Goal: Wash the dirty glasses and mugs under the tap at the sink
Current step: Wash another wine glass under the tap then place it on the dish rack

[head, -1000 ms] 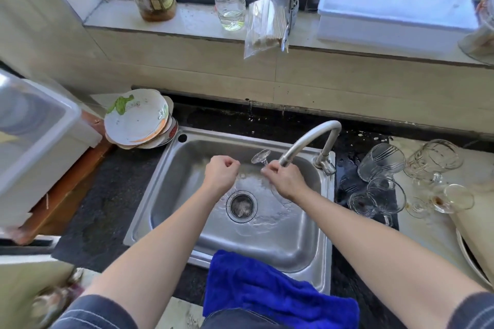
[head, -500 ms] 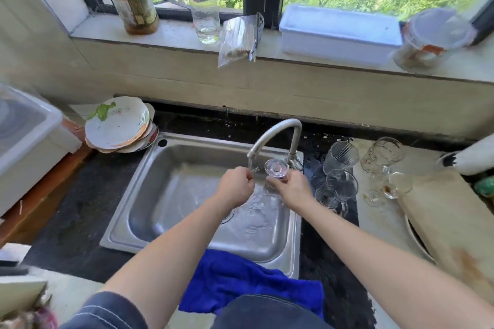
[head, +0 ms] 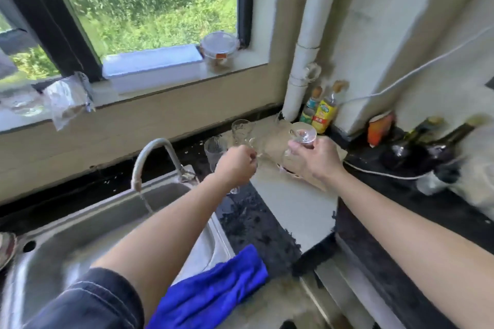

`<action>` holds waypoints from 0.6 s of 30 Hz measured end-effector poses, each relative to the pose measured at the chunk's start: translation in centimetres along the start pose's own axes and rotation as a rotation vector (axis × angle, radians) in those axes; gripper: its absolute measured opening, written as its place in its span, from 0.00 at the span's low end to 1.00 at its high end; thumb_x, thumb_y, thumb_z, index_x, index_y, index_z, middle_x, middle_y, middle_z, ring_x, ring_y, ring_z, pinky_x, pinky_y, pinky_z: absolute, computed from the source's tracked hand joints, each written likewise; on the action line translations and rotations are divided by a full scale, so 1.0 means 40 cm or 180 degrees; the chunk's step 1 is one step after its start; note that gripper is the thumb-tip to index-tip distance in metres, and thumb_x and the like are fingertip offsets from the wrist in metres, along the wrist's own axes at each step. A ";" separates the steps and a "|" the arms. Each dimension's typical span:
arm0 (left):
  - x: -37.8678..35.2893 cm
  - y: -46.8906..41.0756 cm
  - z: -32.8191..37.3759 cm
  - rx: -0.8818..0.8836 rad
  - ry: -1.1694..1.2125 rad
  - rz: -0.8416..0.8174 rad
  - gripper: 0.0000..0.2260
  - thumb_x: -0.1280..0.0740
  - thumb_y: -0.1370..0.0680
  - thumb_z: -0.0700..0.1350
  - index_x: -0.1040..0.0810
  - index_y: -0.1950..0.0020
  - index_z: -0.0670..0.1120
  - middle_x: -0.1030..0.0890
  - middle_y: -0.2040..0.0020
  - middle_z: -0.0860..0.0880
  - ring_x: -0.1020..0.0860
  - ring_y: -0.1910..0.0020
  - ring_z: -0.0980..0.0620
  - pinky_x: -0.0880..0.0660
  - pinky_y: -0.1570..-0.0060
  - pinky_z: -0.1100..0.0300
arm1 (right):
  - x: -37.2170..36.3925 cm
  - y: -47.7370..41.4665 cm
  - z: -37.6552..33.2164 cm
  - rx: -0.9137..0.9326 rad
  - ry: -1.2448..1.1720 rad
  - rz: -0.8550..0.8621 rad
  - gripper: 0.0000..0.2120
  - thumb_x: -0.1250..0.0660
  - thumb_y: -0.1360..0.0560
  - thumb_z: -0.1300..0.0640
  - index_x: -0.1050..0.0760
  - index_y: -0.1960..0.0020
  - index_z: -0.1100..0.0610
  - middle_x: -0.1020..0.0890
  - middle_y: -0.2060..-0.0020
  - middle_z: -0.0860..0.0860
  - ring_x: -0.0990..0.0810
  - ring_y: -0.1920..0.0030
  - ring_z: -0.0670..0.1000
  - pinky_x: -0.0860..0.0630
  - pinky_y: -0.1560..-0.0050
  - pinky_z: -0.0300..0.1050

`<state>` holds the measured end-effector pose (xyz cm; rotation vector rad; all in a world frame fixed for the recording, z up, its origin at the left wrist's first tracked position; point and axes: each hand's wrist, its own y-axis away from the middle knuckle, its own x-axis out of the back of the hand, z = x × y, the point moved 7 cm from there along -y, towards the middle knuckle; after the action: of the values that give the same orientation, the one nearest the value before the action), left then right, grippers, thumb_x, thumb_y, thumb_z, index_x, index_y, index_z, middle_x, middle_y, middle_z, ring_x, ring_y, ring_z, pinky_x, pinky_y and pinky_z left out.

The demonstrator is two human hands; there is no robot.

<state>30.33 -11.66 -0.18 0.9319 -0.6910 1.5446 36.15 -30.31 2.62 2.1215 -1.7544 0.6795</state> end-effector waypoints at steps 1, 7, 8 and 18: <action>-0.011 -0.011 0.053 -0.0135 -0.0047 -0.0009 0.08 0.39 0.24 0.44 0.20 0.55 0.44 0.19 0.57 0.42 0.21 0.57 0.41 0.27 0.61 0.57 | 0.063 0.006 0.017 -0.0041 0.0003 0.0188 0.13 0.28 0.27 0.50 0.17 0.60 0.60 0.14 0.62 0.56 0.17 0.56 0.57 0.23 0.51 0.53; -0.119 -0.027 0.400 -0.0863 -0.0134 -0.0205 0.10 0.39 0.24 0.45 0.19 0.50 0.47 0.17 0.50 0.43 0.21 0.51 0.41 0.23 0.52 0.52 | 0.438 0.116 0.183 -0.0474 -0.0088 0.1073 0.18 0.28 0.27 0.50 0.18 0.58 0.66 0.15 0.61 0.63 0.17 0.56 0.62 0.22 0.49 0.58; -0.144 -0.019 0.462 -0.1012 -0.0154 -0.0252 0.09 0.39 0.24 0.45 0.19 0.51 0.47 0.17 0.50 0.43 0.21 0.51 0.41 0.24 0.52 0.53 | 0.499 0.149 0.216 -0.0573 -0.0126 0.1219 0.17 0.28 0.27 0.49 0.18 0.58 0.65 0.15 0.61 0.61 0.17 0.56 0.61 0.22 0.49 0.58; -0.467 0.215 1.057 -0.2072 -0.0164 -0.0764 0.09 0.39 0.24 0.44 0.21 0.58 0.43 0.17 0.54 0.41 0.21 0.51 0.39 0.27 0.56 0.54 | 1.043 0.617 0.533 -0.1065 0.0018 0.2277 0.16 0.28 0.26 0.49 0.18 0.54 0.63 0.14 0.59 0.59 0.16 0.56 0.58 0.23 0.52 0.52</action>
<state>30.52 -58.27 6.03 0.5345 -0.9993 0.9851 21.38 -81.08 5.49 1.2545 -2.4304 0.4920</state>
